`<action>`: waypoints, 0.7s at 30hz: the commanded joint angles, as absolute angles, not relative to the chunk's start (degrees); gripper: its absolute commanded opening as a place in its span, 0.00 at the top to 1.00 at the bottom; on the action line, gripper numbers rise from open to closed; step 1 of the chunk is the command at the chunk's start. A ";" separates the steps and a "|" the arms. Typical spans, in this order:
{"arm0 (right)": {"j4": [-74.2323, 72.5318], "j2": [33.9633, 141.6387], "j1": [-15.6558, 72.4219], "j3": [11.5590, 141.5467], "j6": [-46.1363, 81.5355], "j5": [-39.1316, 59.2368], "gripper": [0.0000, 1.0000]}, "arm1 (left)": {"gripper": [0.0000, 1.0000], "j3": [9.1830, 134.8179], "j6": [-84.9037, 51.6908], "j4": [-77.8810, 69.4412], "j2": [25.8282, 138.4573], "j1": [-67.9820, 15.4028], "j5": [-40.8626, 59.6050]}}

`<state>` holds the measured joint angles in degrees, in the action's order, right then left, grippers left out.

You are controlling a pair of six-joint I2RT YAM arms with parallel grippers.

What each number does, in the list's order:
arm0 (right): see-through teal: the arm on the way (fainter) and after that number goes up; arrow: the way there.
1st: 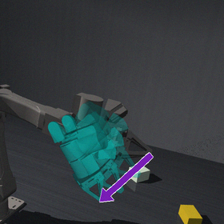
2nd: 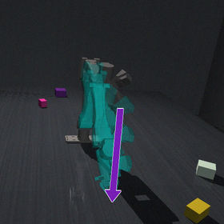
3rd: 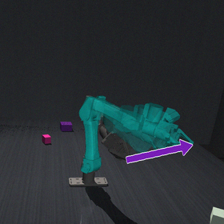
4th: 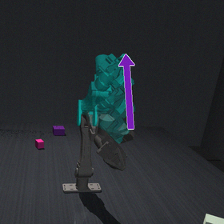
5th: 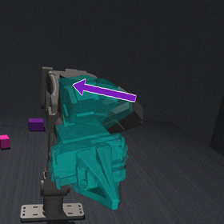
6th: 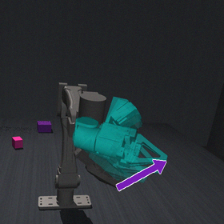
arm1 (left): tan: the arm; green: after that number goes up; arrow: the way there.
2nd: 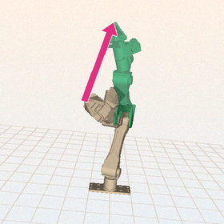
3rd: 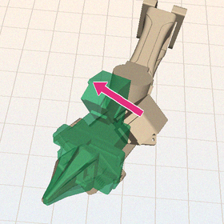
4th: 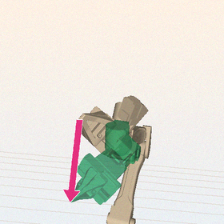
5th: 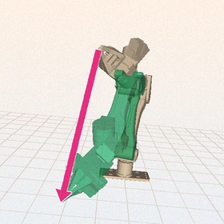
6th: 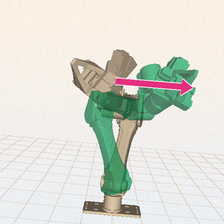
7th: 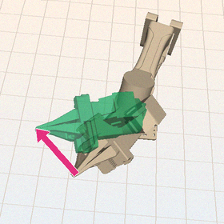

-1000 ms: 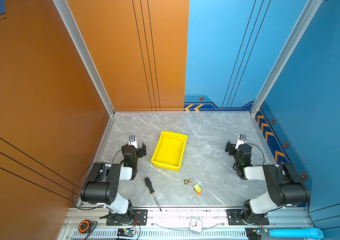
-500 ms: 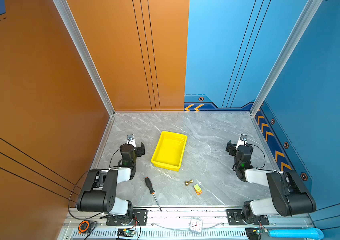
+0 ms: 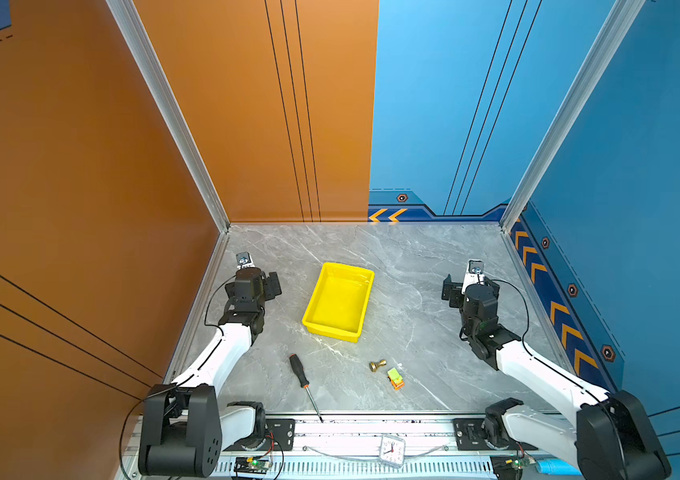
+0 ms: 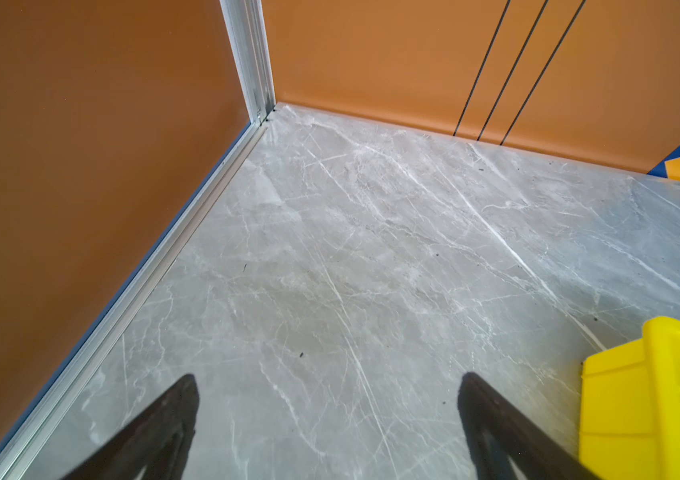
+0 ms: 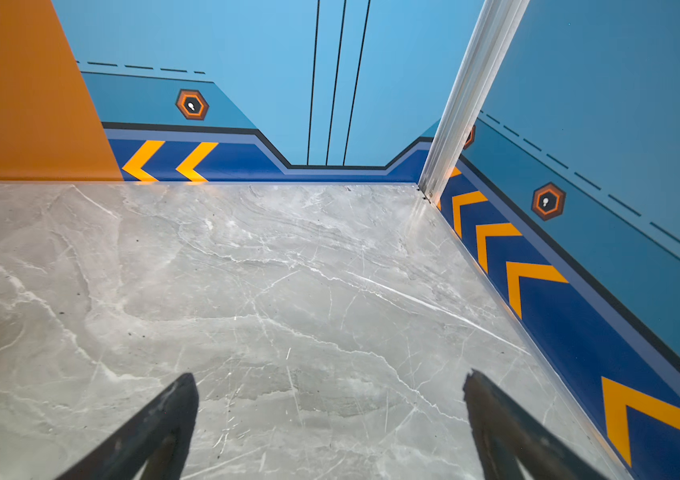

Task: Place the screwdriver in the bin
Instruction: 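Move the left gripper over the screwdriver handle while the right arm advances toward the bin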

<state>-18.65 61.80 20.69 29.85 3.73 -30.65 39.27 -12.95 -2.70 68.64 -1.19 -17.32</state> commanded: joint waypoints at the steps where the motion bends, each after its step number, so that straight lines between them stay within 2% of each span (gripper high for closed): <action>1: -4.47 57.72 22.04 34.58 10.58 -37.89 0.00 | 0.02 43.38 -19.98 18.03 67.18 -1.76 -16.81; 7: 11.66 54.41 21.97 40.62 21.46 -37.99 0.00 | 0.02 46.98 -22.75 30.67 63.08 -3.43 -10.74; 11: 23.35 54.67 22.30 45.76 26.23 -33.89 0.00 | 0.02 49.20 -25.71 39.54 60.13 -5.73 -9.37; 16: 29.95 53.92 24.80 47.35 27.09 -28.67 0.00 | 0.02 49.39 -31.80 46.88 57.26 -9.70 -8.44; 21: 34.54 52.88 28.71 48.80 25.49 -26.44 0.00 | 0.02 50.03 -38.50 53.07 56.51 -17.93 -9.45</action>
<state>27.79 53.93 27.03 46.57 24.75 -28.53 48.27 -32.97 45.71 56.99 -14.83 -9.80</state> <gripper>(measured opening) 0.999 0.980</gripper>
